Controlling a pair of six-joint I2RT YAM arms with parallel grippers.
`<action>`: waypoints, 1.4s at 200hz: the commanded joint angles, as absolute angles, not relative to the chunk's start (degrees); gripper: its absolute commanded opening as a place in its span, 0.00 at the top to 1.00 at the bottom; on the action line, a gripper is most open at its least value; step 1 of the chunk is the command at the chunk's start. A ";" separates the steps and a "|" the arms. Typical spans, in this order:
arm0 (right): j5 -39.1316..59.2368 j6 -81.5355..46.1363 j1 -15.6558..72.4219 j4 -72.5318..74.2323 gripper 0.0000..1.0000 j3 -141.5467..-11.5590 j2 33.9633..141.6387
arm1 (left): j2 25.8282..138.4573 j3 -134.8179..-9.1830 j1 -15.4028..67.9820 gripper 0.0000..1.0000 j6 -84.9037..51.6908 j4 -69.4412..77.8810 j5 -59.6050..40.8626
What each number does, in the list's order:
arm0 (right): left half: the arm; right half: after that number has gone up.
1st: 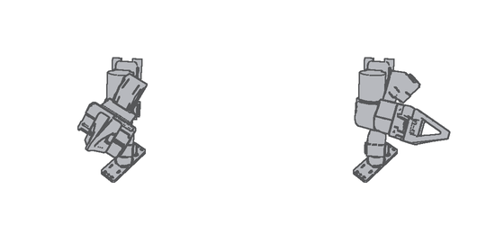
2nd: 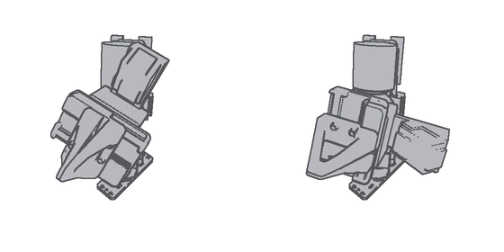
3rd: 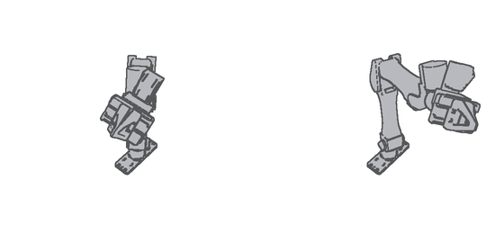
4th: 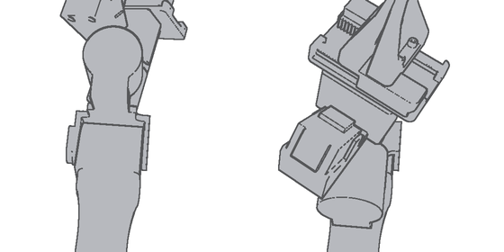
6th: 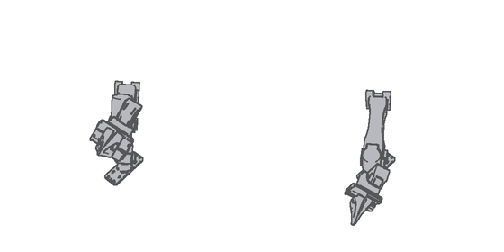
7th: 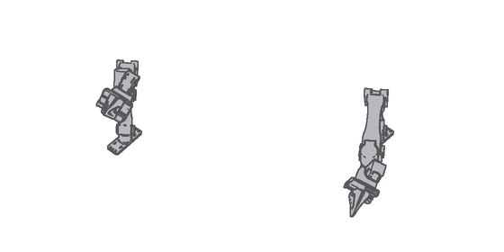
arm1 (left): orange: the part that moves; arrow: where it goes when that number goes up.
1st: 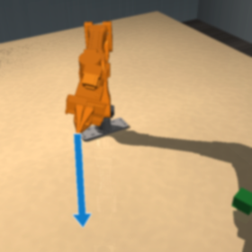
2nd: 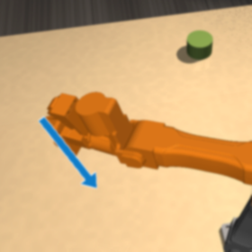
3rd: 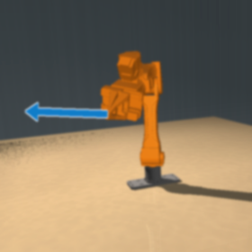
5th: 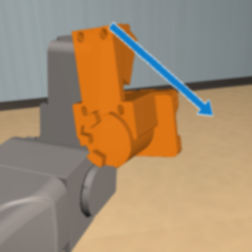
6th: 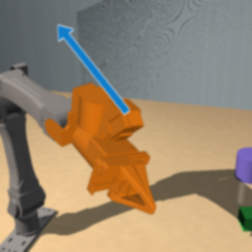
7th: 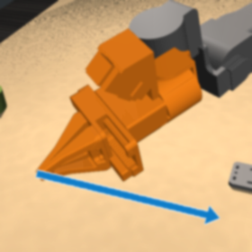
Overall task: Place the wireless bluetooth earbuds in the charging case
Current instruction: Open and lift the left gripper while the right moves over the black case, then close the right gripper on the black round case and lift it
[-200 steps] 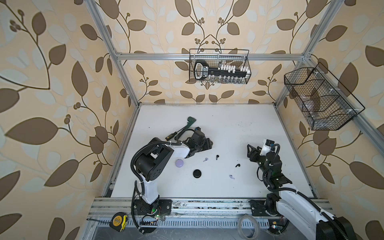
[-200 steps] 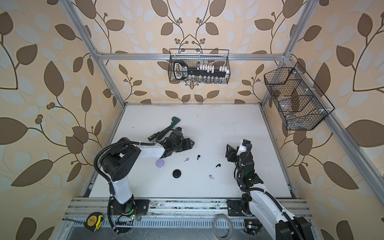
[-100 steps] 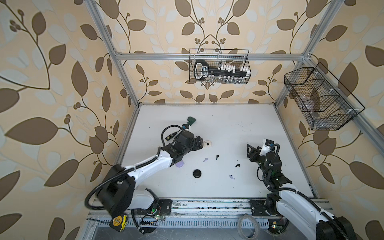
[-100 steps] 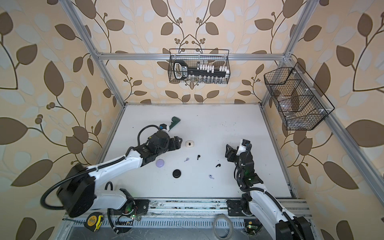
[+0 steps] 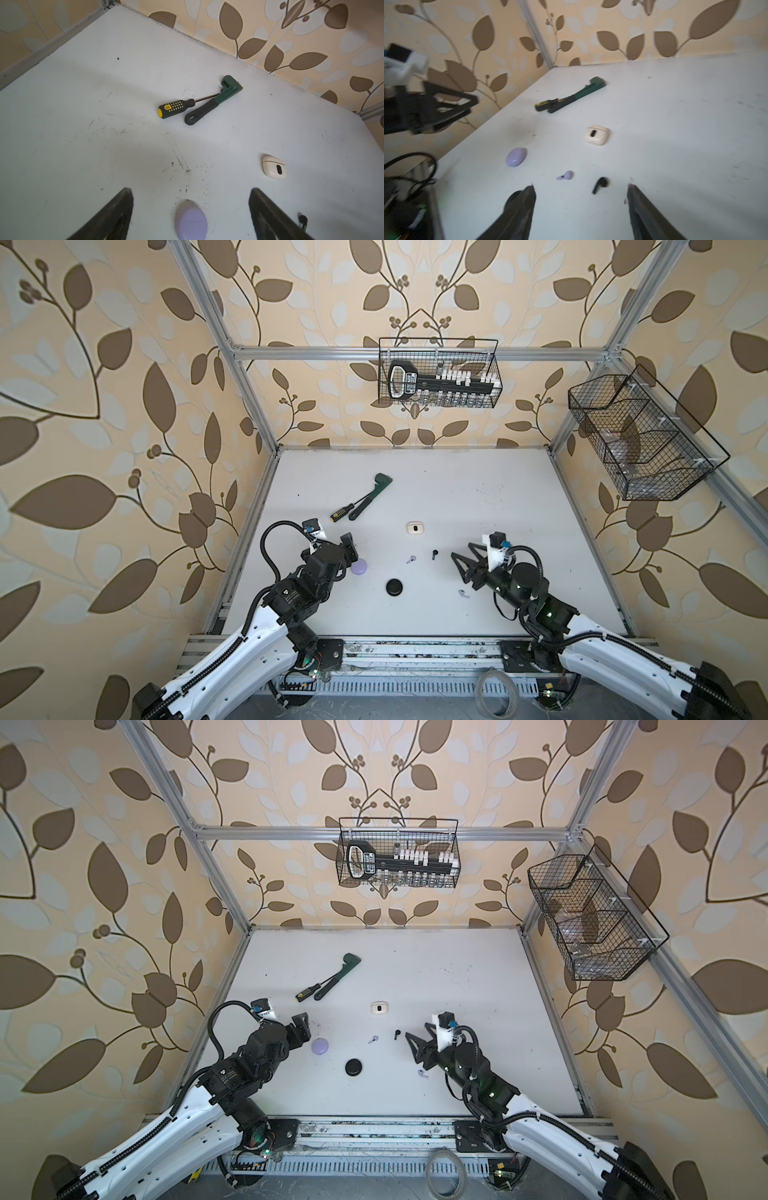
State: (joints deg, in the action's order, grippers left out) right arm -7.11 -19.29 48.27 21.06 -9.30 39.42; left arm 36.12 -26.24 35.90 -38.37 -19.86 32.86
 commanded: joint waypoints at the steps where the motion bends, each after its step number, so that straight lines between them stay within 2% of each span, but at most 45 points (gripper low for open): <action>1: -12.99 -14.11 58.19 17.12 0.27 -15.02 43.68 | 37.06 -25.69 35.52 0.15 -42.79 -23.40 39.62; 13: -15.49 -15.34 61.43 14.82 0.29 -18.22 48.24 | 37.30 -25.83 35.60 0.17 -42.90 -23.69 38.42; 17: -15.48 -16.00 62.20 14.54 0.30 -18.97 50.21 | 37.21 -25.84 35.62 0.03 -42.61 -23.51 37.97; 21: -15.13 -16.55 62.76 14.36 0.31 -20.02 51.90 | 37.07 -25.85 35.62 0.01 -42.54 -23.66 37.85; 45: -12.14 -19.92 64.85 13.61 0.34 -25.91 62.74 | 34.62 -26.78 35.61 0.01 -43.24 -28.07 39.03; 90: -7.65 -24.40 65.67 6.81 0.32 -40.79 84.99 | 25.24 -23.62 35.64 0.03 -43.66 -30.20 40.15; 134: -7.71 -24.68 65.30 4.33 0.27 -48.40 97.10 | 17.27 -20.98 35.60 0.01 -42.89 -29.96 40.96; 187: -7.89 -25.56 64.84 1.94 0.26 -51.94 103.26 | 19.63 -21.79 35.64 0.01 -42.85 -29.89 40.79; 280: -9.25 -28.91 70.15 2.12 0.31 -47.93 98.73 | 19.69 -21.88 35.65 0.01 -42.71 -29.91 40.62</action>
State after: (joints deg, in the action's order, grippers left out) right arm -8.36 -27.22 68.73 3.01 -48.93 100.77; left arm 19.66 -21.26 35.90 -42.37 -29.56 38.20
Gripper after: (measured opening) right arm 0.696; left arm 0.987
